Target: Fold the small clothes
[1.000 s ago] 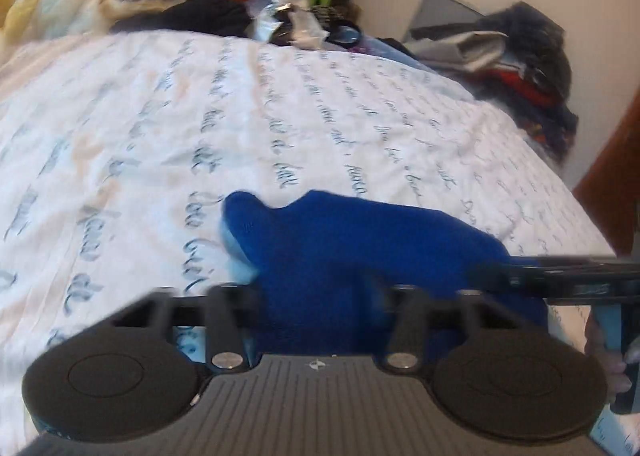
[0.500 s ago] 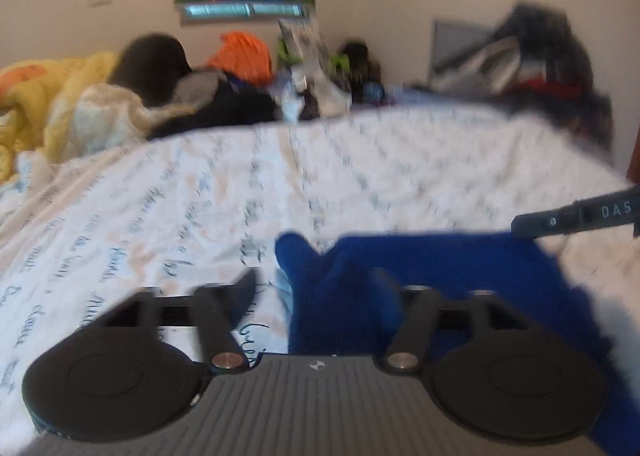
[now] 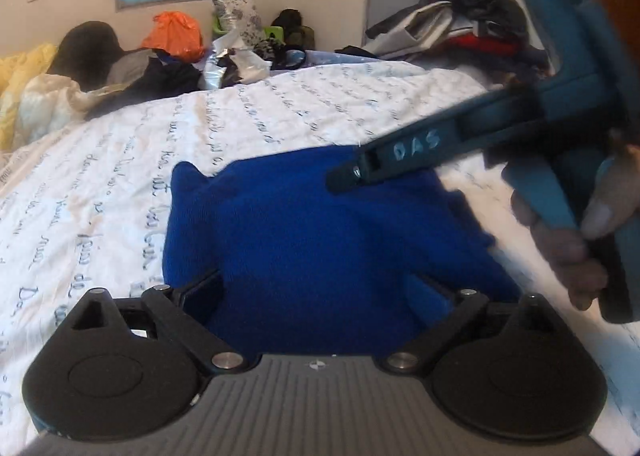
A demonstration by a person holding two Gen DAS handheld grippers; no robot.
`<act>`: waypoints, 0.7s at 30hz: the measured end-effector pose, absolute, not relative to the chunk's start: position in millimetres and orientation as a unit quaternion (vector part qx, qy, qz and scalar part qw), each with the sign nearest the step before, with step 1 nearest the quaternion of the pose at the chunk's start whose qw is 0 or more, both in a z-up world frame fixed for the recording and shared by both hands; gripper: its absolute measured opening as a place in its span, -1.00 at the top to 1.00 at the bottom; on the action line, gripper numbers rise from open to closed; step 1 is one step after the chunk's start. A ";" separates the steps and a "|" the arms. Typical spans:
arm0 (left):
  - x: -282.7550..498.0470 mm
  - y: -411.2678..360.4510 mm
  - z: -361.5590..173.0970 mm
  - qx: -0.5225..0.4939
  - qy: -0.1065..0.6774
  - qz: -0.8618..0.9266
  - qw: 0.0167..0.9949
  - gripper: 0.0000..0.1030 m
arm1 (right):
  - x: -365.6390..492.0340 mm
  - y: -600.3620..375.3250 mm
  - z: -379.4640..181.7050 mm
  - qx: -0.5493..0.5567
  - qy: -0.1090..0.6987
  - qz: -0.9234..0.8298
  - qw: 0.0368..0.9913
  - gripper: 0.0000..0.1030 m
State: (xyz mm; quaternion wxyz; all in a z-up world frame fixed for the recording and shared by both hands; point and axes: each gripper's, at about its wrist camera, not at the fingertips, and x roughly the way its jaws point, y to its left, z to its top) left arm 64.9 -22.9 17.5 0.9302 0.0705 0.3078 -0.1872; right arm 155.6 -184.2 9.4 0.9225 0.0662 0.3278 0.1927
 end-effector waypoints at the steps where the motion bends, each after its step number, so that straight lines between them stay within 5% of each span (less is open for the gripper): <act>1: 60.0 -21.7 13.8 0.076 0.308 -0.188 0.930 -0.95 | 142.1 -183.4 11.7 0.069 0.321 0.207 0.922 -0.08; 5: 43.2 -17.0 11.7 0.093 0.299 -0.160 0.936 -0.90 | 125.1 -179.2 -22.0 0.036 0.306 0.245 0.919 -0.16; 10: 23.2 -1.7 24.1 0.033 0.320 -0.171 0.931 -0.92 | 86.5 -193.0 17.8 0.099 0.308 0.239 0.916 -0.17; 14: 22.2 -7.3 6.3 0.050 0.337 -0.143 0.929 -1.00 | 65.0 -189.3 -20.4 0.052 0.313 0.250 0.915 -0.23; 21: -4.2 23.7 25.4 -0.007 0.347 -0.107 0.932 -0.98 | 16.1 -219.8 8.2 0.122 0.345 0.218 0.905 -0.40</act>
